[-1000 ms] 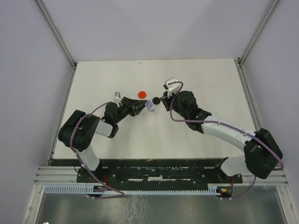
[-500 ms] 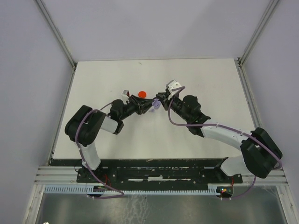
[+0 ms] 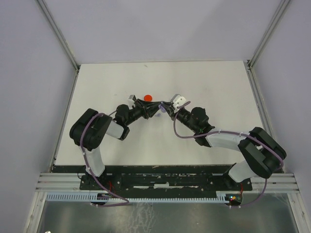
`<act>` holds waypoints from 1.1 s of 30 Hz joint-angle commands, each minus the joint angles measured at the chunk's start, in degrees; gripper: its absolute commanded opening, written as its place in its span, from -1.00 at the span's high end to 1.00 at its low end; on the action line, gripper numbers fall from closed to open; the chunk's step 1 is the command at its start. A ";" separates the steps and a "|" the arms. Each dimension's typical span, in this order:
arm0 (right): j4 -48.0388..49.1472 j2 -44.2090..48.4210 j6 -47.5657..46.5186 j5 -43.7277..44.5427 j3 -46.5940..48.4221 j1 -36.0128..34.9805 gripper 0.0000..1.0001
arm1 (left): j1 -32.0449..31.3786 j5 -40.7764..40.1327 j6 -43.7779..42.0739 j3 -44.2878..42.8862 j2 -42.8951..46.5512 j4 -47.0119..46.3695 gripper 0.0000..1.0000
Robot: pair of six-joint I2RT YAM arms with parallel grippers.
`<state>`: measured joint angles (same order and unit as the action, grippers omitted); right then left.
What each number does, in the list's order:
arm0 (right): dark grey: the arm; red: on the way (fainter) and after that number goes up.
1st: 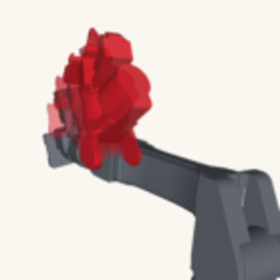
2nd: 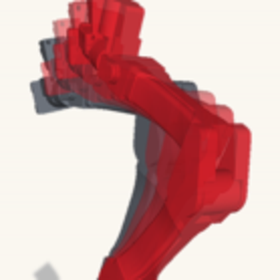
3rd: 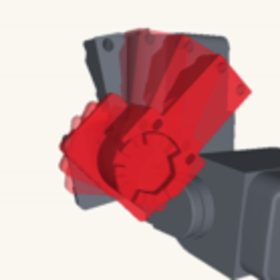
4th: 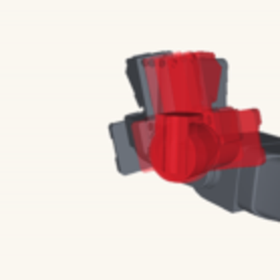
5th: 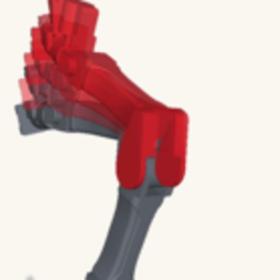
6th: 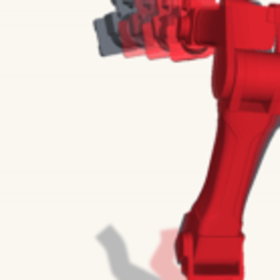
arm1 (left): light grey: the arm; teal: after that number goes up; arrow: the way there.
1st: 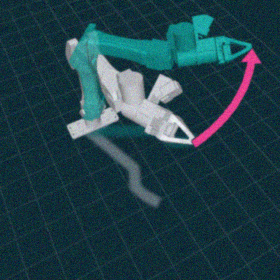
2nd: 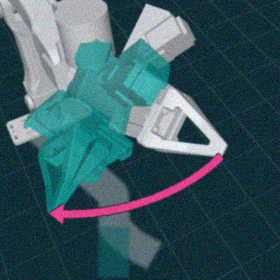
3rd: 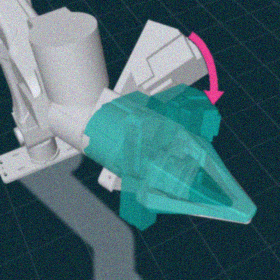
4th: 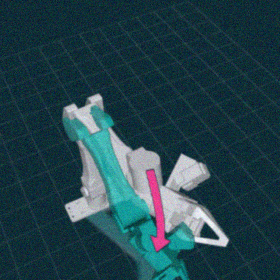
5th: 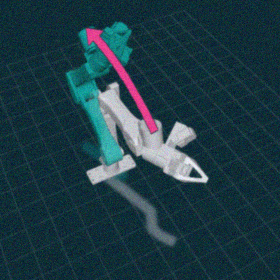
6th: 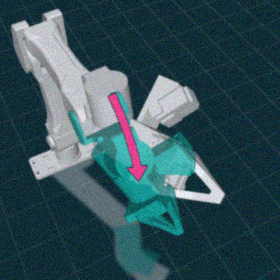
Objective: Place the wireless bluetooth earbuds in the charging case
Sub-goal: Place the earbud in the charging case.
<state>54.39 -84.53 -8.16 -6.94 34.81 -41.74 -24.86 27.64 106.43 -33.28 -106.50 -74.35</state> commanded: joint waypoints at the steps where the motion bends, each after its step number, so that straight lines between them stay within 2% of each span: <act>1: 8.43 -0.77 -2.10 -1.55 -0.50 0.03 0.97 | -0.48 0.31 3.98 -1.70 -0.77 -5.04 0.94; 28: 6.96 -0.09 -4.40 -1.62 -2.77 0.07 0.97 | -0.51 -0.83 6.76 -2.12 -2.71 -9.06 0.94; 33: 3.95 0.55 -3.89 -1.81 -2.29 0.03 0.78 | -0.45 -1.15 7.03 -2.53 -3.32 -9.49 0.94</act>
<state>58.63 -85.34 -12.29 -7.73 32.10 -41.74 -25.15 27.09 110.45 -33.93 -109.40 -79.29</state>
